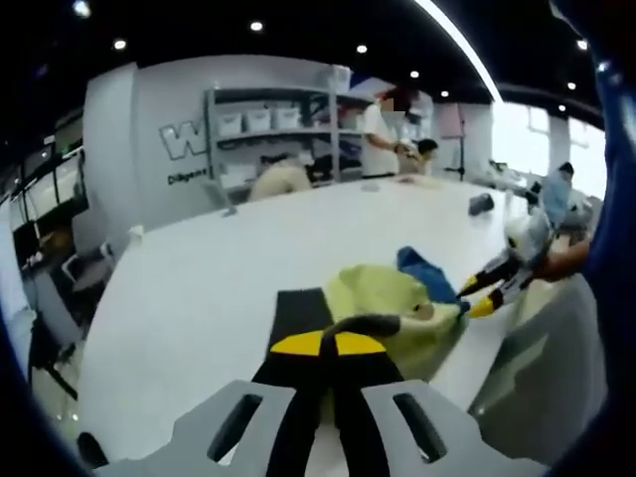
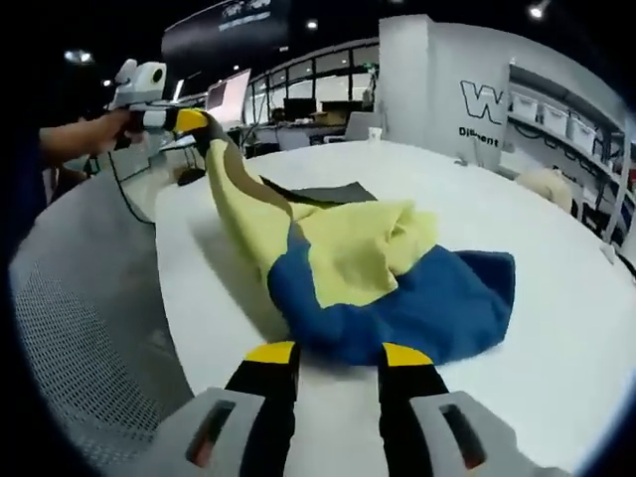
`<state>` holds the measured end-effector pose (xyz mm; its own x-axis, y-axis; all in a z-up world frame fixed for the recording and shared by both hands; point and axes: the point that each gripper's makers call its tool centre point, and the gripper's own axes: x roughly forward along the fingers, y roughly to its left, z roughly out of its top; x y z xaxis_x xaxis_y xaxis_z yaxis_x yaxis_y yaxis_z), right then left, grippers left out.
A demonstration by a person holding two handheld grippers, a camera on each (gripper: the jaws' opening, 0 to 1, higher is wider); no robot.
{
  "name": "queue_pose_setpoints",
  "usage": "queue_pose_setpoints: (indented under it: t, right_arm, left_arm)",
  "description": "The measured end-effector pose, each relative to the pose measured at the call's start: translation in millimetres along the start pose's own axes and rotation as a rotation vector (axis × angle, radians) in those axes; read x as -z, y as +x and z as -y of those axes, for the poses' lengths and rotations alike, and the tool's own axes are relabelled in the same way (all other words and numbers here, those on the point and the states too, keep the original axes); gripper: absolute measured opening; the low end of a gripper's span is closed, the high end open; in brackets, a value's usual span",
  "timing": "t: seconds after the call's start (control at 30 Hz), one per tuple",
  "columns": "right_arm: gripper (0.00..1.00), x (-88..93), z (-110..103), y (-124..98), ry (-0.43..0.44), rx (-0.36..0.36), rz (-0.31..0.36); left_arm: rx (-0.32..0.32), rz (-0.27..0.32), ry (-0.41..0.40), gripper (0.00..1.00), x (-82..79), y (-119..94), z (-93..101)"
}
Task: Fold the garment on the visible template until the final outline fits inside the template.
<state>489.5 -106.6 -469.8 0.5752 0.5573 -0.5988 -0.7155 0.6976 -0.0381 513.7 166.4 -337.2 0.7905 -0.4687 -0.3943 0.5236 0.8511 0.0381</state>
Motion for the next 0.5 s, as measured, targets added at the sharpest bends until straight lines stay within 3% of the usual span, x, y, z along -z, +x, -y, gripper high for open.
queue_pose_setpoints:
  t: [0.1,0.2,0.23,0.27,0.37,0.5]
  right_arm:
    - [0.29,-0.8,2.6,2.2,-0.034,0.012,0.004]
    - [0.17,-0.7,3.7,2.9,-0.054,0.017,0.000]
    - [0.09,0.5,7.2,8.7,-0.151,0.033,-0.011]
    - [0.01,0.1,6.8,10.9,-0.140,0.029,-0.014]
    - [0.00,-6.3,11.6,7.7,-0.122,0.033,-0.008]
    - [0.00,-31.1,36.0,-6.4,0.053,0.075,0.102]
  left_arm:
    - [0.000,0.004,-0.002,0.02,-3.3,0.1,1.1]
    - [0.001,0.005,-0.001,0.02,-4.3,0.3,1.4]
    - [0.004,0.006,0.006,0.02,-6.5,1.5,1.5]
    - [0.003,0.007,0.008,0.02,-7.3,1.8,1.0]
    - [-0.004,0.008,0.008,0.02,-8.3,0.9,-1.2]
    - [-0.026,0.020,-0.007,0.02,-11.1,-2.7,-11.5]
